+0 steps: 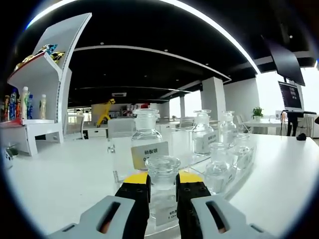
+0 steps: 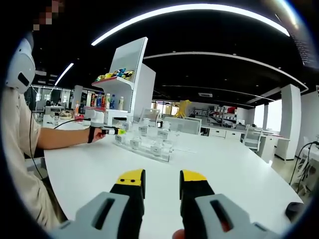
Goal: Identify the label on the chemical reagent bottle, grasp the chemical reagent bottle, and place it in the designated position on the reagent rack
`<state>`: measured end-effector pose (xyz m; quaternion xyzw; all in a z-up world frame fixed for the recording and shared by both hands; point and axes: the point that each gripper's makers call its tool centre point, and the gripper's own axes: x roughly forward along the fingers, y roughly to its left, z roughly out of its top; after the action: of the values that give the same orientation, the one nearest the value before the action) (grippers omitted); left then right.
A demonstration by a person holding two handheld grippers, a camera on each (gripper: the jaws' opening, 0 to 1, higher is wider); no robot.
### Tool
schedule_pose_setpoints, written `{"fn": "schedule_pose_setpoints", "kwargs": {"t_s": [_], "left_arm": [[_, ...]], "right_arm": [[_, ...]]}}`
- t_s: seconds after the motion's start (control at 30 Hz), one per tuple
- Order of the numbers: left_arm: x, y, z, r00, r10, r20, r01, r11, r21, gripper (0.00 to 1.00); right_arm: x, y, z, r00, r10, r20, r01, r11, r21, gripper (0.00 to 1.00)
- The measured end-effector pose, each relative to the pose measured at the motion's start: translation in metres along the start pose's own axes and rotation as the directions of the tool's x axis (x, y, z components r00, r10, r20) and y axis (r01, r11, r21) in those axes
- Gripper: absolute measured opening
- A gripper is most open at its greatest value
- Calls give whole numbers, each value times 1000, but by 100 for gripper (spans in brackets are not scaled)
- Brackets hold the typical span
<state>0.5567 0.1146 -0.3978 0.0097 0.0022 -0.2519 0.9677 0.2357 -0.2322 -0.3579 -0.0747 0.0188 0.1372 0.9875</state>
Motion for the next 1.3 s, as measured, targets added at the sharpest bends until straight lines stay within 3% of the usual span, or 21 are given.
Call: {"fn": "schedule_pose_setpoints", "kwargs": {"t_s": [0.9, 1.3], "left_arm": [[2, 8, -3, 1000, 5, -25, -6, 1000, -14, 21], [0, 1, -2, 999, -18, -30, 18, 1000, -15, 30]], "right_arm": [[-5, 0, 6, 1000, -7, 11, 7, 1000, -11, 27], [-5, 3, 11, 1000, -13, 19, 13, 1000, -10, 27]]}}
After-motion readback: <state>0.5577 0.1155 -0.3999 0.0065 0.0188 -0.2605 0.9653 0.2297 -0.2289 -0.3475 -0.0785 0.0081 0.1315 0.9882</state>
